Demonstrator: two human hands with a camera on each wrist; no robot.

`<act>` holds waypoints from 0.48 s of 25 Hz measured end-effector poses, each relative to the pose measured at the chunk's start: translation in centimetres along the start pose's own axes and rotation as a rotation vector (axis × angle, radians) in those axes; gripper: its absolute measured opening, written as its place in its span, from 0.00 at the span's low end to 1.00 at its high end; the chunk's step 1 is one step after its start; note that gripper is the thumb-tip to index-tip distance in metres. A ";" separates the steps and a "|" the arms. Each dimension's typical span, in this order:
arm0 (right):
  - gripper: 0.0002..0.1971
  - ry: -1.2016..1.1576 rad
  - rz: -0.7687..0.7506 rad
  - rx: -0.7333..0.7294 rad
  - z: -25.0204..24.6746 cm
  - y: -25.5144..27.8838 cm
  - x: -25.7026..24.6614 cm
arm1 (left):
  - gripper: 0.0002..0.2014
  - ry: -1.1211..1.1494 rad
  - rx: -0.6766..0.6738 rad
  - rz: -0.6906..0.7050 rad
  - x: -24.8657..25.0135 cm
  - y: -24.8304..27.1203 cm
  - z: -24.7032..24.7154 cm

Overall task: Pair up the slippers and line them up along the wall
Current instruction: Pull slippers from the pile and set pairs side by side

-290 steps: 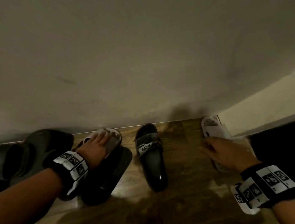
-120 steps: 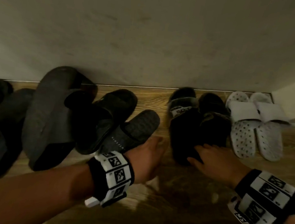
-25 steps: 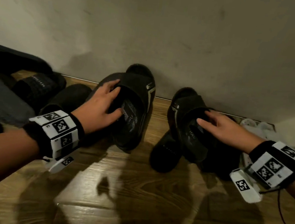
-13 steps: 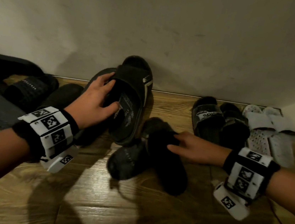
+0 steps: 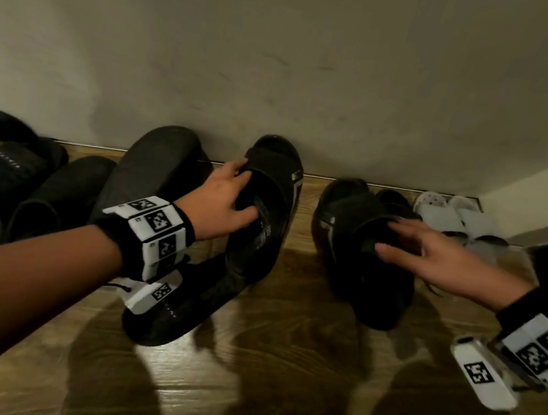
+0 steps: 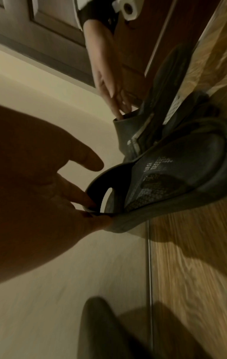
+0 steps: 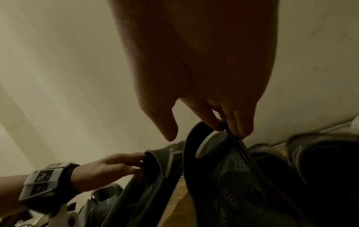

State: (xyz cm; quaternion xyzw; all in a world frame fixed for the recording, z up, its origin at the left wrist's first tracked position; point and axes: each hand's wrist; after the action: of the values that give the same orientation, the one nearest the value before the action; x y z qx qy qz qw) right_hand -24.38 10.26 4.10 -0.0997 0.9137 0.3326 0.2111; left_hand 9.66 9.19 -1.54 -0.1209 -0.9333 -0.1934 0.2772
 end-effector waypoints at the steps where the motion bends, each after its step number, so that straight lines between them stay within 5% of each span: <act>1: 0.43 0.014 0.028 0.030 -0.7 0.3 0.5 | 0.33 0.005 -0.027 -0.009 0.7 -0.7 0.8; 12: 0.32 -0.039 0.013 0.158 -1.3 -1.4 2.3 | 0.32 0.086 -0.241 -0.089 4.3 -7.3 7.4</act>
State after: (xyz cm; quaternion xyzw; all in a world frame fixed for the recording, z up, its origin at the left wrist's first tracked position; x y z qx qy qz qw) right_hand -26.42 8.20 3.16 -0.0704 0.9336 0.2624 0.2337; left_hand 0.22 6.32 -6.94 -0.1032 -0.8951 -0.3211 0.2916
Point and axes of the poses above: each hand's wrist, its own y-axis away from the middle knuckle, its own z-axis out of the palm, x = y × z, and after that the axes turned 6 degrees about -x, right-handed
